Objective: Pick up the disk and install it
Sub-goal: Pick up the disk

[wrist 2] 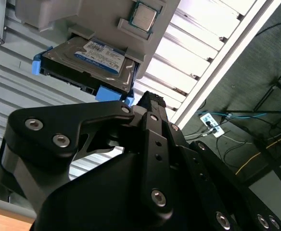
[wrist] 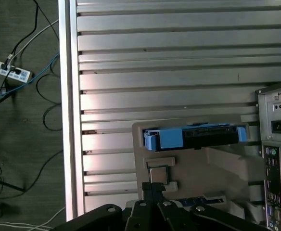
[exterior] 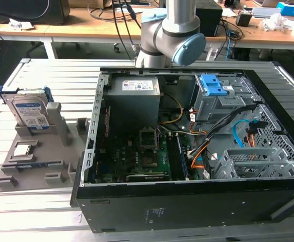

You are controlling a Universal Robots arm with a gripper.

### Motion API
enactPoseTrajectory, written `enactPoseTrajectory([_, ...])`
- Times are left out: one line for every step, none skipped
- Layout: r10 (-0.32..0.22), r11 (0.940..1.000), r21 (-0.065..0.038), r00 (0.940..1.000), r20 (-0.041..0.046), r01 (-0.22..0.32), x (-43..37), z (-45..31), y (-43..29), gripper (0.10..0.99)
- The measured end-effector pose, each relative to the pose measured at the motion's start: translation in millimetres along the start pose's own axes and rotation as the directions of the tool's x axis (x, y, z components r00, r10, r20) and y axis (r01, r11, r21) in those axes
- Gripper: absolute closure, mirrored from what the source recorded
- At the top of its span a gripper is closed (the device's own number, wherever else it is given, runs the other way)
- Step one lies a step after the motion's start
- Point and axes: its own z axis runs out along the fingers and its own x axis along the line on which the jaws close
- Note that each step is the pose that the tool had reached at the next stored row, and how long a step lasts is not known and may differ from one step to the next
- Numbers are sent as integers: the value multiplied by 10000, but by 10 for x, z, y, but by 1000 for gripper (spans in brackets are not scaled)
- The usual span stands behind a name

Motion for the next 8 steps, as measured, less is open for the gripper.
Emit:
enactPoseTrajectory([-148, 9999, -3, 9999, -6, 148, -1, 0, 0, 980])
enactPoseTrajectory([-261, 9997, -6, 9997, -11, 261, -1, 0, 0, 980])
enactPoseTrajectory([-462, 9989, -11, 9989, -21, 462, -1, 0, 0, 980])
enactPoseTrajectory([-752, 9972, -19, 9972, -32, 752, -1, 0, 0, 980])
enactPoseTrajectory([-1170, 9931, -30, 9931, -50, 1170, -1, 0, 0, 980])
enactPoseTrajectory([-1458, 9893, -39, 9893, -63, 1458, -1, 0, 0, 980])
enactPoseTrajectory([-1695, 9855, -46, 9855, -72, 1695, -1, 0, 0, 980])
enactPoseTrajectory([-1916, 9815, -53, 9814, -81, 1916, -1, 0, 0, 980])
